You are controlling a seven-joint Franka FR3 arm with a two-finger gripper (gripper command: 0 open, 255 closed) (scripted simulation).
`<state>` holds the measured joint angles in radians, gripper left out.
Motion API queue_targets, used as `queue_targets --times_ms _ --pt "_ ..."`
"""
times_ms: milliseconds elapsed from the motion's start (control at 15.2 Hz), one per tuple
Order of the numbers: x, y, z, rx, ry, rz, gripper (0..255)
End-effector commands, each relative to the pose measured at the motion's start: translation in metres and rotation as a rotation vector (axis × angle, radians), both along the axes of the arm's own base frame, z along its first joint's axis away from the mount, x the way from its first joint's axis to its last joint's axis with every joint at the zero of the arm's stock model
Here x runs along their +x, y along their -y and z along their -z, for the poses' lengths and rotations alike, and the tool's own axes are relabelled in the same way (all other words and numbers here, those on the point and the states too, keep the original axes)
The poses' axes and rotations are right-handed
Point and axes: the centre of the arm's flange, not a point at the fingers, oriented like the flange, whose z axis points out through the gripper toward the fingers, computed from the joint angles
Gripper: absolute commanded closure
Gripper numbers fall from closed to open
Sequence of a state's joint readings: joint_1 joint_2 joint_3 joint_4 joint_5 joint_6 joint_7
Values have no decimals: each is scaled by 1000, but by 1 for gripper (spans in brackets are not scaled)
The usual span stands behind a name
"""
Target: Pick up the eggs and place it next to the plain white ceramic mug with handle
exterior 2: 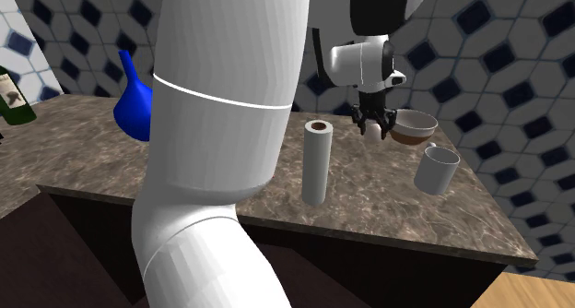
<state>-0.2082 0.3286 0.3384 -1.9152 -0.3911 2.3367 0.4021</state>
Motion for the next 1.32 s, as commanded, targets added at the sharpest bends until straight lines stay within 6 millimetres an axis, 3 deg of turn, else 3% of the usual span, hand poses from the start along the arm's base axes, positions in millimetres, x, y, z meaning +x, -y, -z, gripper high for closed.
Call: queue_targets --times_ms 0,462,528,858,1122,1254 --pt "1 0 4 0 1 0 255" --pt "1 0 4 0 1 0 255" --pt "1 0 4 0 1 0 0" --pt "1 0 4 0 1 0 0" --pt "-7 -8 -44 0 1 0 0" --pt "-7 -8 -44 0 1 0 0"
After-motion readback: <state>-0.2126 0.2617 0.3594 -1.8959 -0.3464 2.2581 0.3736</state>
